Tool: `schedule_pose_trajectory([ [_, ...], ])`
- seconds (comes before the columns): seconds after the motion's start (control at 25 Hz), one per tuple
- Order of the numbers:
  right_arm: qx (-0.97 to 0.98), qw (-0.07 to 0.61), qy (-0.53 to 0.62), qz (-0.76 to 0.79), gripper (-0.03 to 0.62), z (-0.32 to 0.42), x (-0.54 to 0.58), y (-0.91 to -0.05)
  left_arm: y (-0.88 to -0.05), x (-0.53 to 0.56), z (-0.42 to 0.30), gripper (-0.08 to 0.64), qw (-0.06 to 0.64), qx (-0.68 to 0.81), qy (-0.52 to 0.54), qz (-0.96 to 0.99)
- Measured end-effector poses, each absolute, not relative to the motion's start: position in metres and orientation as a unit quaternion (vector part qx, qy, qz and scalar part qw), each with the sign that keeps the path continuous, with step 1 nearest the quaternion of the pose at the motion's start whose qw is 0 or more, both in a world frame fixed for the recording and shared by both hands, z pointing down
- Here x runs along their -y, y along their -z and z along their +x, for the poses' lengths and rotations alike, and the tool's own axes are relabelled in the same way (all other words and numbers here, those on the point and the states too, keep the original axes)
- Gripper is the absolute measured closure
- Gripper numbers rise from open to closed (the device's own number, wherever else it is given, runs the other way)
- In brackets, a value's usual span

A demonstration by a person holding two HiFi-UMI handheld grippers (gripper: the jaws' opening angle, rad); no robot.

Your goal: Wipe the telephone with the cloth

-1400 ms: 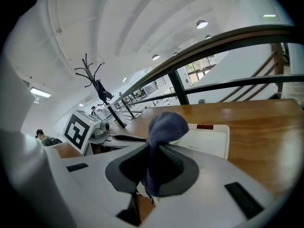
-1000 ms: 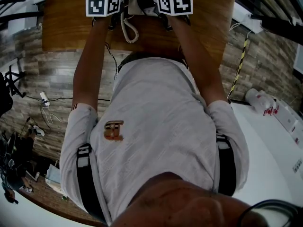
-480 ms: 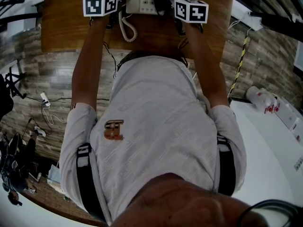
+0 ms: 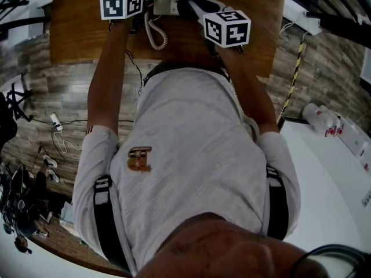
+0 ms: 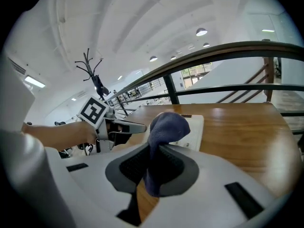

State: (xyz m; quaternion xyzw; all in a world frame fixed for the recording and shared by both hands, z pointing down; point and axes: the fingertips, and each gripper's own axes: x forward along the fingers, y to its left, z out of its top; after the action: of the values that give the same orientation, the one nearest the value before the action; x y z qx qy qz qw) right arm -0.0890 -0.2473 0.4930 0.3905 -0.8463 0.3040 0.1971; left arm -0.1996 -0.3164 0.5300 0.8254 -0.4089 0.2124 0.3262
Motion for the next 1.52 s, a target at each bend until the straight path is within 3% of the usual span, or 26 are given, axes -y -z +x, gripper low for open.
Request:
schedule_pose_trajectory([
  [0.32,0.855,0.152,-0.360,0.342,0.532,-0.153,0.235,-0.502,-0.530,0.318,-0.201,0.469,0.327,0.407,-0.212,0.826],
  [0.56,0.845,0.185,-0.344,0.365,0.532,-0.154,0.240,-0.532,-0.530,0.317,-0.200,0.469,0.326,0.409,-0.213,0.825],
  [1.04,0.803,0.230,-0.340,0.433,0.532,-0.072,0.246,-0.561,-0.530,0.316,-0.197,0.469,0.327,0.412,-0.206,0.825],
  [1.52,0.789,0.205,-0.344,0.467,0.532,-0.009,0.240,-0.545,-0.527,0.315,-0.195,0.471,0.317,0.426,-0.214,0.820],
])
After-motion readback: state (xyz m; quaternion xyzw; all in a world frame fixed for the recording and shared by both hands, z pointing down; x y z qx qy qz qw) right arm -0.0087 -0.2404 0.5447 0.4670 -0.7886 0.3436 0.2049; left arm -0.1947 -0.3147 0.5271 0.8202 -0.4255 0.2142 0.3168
